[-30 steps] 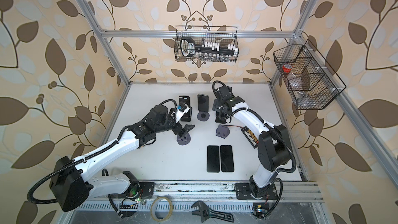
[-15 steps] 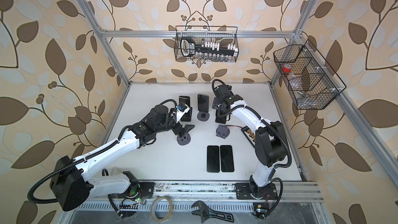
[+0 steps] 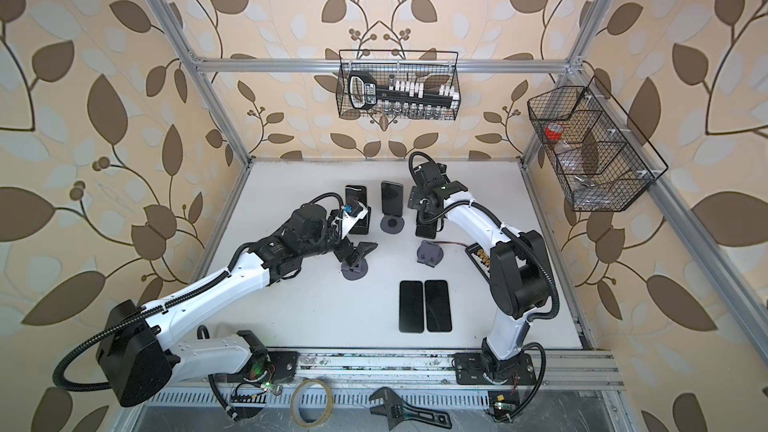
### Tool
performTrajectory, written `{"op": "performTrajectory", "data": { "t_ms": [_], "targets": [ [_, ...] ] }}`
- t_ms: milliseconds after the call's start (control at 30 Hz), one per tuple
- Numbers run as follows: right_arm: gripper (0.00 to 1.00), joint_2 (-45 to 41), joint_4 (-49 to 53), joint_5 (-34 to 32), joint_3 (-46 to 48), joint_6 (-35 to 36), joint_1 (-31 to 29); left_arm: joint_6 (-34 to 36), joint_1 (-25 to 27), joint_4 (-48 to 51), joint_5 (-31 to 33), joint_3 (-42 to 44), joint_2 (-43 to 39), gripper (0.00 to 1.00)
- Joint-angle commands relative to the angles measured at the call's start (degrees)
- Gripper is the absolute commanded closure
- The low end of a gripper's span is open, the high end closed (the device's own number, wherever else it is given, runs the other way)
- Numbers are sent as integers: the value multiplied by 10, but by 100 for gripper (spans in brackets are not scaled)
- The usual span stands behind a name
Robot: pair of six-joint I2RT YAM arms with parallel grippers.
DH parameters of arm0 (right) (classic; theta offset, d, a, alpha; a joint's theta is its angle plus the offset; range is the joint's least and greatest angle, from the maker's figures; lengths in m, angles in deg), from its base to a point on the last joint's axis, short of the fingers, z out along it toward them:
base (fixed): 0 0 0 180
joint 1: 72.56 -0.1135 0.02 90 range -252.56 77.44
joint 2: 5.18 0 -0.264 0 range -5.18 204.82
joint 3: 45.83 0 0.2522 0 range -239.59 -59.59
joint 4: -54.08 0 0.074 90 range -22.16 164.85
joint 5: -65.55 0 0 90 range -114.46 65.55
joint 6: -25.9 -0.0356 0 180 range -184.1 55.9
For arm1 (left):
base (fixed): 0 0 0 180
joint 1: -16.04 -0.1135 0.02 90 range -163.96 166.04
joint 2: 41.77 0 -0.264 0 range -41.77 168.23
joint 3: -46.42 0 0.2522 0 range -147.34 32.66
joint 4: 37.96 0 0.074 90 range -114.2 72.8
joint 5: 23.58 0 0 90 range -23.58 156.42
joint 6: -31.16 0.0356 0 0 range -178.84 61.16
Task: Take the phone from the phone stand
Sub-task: 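Move the right gripper to the purple-edged phone while the left arm reaches forward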
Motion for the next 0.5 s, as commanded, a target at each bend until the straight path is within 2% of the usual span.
{"op": "performTrajectory", "data": {
  "t_ms": [0, 200, 467],
  "targets": [
    [2, 13, 6, -4, -25, 4, 2, 10, 7, -7, 6, -5, -3, 1],
    [2, 26, 14, -11, -37, 16, 2, 11, 9, -4, 9, -5, -5, 1],
    [7, 40, 20, -28, -48, 36, 3, 12, 9, -2, 9, -5, -3, 1]
  ]
}}
